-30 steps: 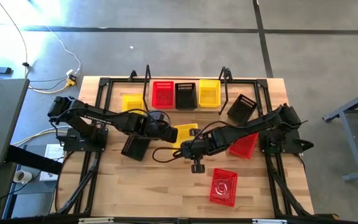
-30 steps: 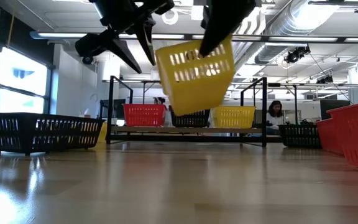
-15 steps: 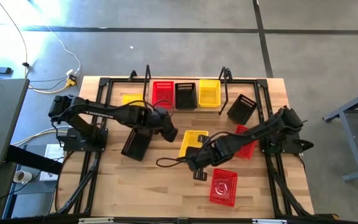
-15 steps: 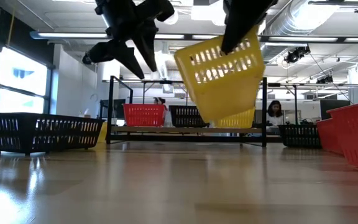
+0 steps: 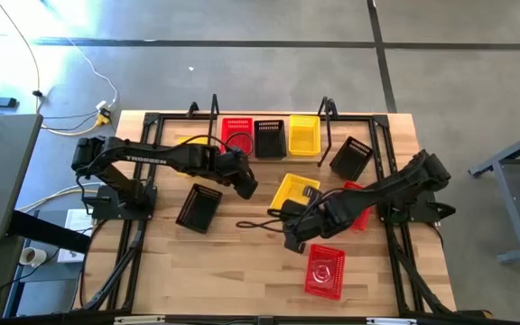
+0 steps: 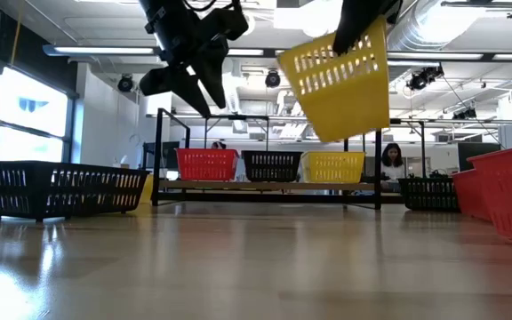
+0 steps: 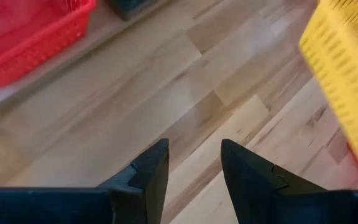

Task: Stack baskets on shelf by color
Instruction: Stack the bottom yellow bin on the yellow bin on the shelf, then stack the bottom black bin on the black bins on the shelf

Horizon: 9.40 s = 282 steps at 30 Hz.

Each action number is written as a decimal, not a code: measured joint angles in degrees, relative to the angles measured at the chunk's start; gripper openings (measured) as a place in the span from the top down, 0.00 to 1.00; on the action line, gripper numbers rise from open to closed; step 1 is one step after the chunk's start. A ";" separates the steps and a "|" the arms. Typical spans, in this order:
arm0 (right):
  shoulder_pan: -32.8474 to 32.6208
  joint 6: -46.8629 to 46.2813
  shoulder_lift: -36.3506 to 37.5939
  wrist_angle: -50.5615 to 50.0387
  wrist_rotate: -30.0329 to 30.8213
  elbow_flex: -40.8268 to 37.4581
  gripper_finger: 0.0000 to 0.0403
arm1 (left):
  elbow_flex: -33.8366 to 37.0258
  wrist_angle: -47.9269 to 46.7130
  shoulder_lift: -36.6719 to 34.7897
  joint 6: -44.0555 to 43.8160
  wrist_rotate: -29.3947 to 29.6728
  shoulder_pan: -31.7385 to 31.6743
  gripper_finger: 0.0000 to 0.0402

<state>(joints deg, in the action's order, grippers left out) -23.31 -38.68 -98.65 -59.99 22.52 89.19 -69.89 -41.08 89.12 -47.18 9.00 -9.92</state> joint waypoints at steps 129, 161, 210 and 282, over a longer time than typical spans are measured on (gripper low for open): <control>48.25 65.45 25.57 31.91 -19.39 -34.67 0.78 | -0.02 8.55 -0.02 7.92 -7.25 -3.24 0.66; 26.39 30.90 32.85 31.00 -8.76 -34.67 0.78 | 10.29 -19.27 -11.76 28.38 -6.65 26.31 0.66; 11.23 14.48 32.76 32.06 2.06 -34.67 0.78 | 16.12 0.61 -6.40 13.88 2.11 31.91 1.00; 27.08 17.67 32.76 28.02 16.02 -34.67 0.78 | -16.09 7.34 16.61 61.32 -3.79 -11.46 1.00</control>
<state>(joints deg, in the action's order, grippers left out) 3.77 -21.01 -65.89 -31.97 38.54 54.52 -85.98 -33.74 105.73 14.14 5.21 -21.38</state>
